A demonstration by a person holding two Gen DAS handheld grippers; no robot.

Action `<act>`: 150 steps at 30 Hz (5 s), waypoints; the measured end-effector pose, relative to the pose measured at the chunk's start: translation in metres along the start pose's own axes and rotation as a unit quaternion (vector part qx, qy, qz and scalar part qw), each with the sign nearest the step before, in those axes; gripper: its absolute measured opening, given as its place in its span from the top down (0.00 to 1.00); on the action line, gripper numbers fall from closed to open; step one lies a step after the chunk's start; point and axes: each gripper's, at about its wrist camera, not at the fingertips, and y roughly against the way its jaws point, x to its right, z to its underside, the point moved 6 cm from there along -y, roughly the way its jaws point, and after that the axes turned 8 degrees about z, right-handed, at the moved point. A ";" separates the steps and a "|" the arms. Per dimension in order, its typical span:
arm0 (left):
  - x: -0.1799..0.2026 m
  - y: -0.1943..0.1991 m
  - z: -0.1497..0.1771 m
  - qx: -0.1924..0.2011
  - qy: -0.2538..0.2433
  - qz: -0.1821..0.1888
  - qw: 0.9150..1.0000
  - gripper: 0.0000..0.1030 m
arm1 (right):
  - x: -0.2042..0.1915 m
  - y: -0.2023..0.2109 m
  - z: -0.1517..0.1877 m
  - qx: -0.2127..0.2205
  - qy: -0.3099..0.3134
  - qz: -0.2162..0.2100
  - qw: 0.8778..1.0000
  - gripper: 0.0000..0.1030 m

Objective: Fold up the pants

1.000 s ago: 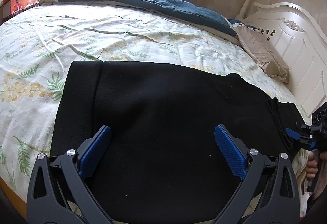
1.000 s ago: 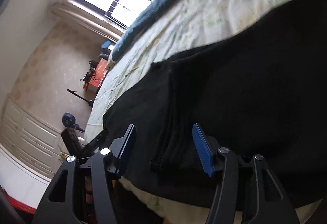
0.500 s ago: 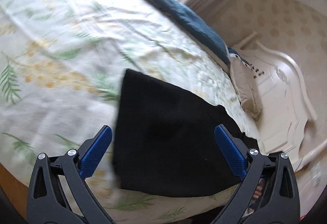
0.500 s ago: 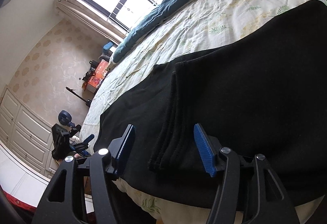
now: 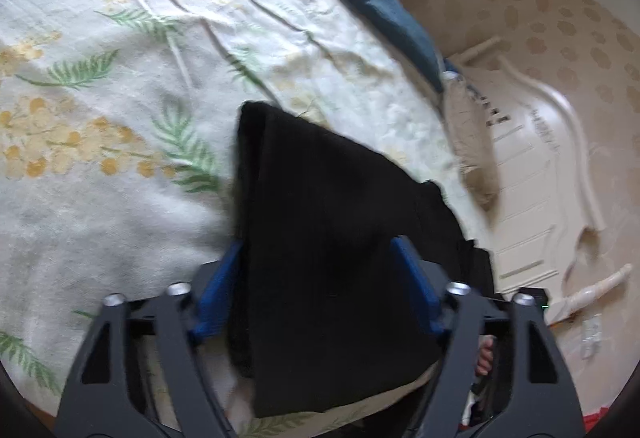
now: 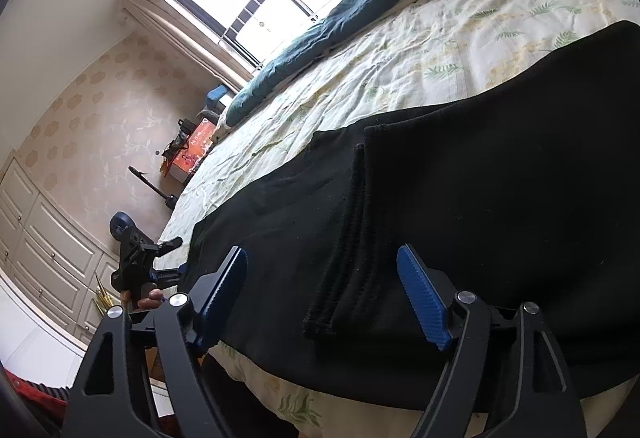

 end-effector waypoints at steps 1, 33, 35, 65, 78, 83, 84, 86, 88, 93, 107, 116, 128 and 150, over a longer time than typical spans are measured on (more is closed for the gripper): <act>-0.003 0.002 -0.002 0.002 0.004 0.002 1.000 0.39 | -0.001 0.000 0.000 0.000 0.001 0.000 1.000 0.25; 0.219 -0.040 0.008 -0.076 -0.088 0.225 0.968 0.85 | -0.005 0.008 0.007 0.029 -0.010 -0.003 1.000 0.18; 0.241 -0.056 0.015 -0.093 -0.108 0.224 0.964 0.85 | -0.003 0.012 0.009 0.030 -0.024 -0.018 0.999 0.18; 0.330 -0.298 0.145 -0.203 -0.266 -0.007 0.942 0.84 | 0.049 0.088 0.092 0.032 -0.154 -0.030 0.987 0.18; 0.342 -0.304 0.157 -0.175 -0.333 -0.055 0.925 0.73 | 0.058 0.093 0.087 0.033 -0.169 -0.025 0.985 0.18; 0.351 -0.303 0.165 -0.166 -0.358 -0.060 0.917 0.62 | 0.061 0.094 0.090 0.033 -0.180 -0.025 0.983 0.18; 0.354 -0.303 0.167 -0.165 -0.363 -0.059 0.915 0.56 | 0.061 0.095 0.091 0.033 -0.182 -0.024 0.983 0.18; 0.358 -0.303 0.170 -0.163 -0.369 -0.053 0.913 0.50 | 0.061 0.095 0.091 0.032 -0.184 -0.022 0.982 0.18; 0.364 -0.302 0.175 -0.160 -0.379 -0.047 0.910 0.43 | 0.061 0.093 0.093 0.032 -0.185 -0.021 0.982 0.18; 0.386 -0.291 0.184 -0.143 -0.419 -0.027 0.896 0.34 | 0.063 0.095 0.093 0.031 -0.190 -0.018 0.981 0.18; 0.282 -0.142 0.058 0.010 -0.299 -0.041 0.953 0.15 | 0.065 0.168 -0.001 0.117 -0.100 0.039 0.987 0.18; 0.160 -0.121 0.064 -0.014 -0.177 -0.101 0.979 0.15 | 0.105 0.094 -0.059 0.020 -0.072 0.099 0.992 0.18; 0.132 -0.125 0.073 -0.024 -0.148 -0.100 0.984 0.15 | 0.089 0.070 -0.054 -0.052 -0.019 0.143 0.988 0.16; 0.172 -0.144 0.091 -0.054 -0.144 -0.032 0.988 0.15 | 0.144 0.116 -0.059 -0.014 -0.075 0.134 0.988 0.88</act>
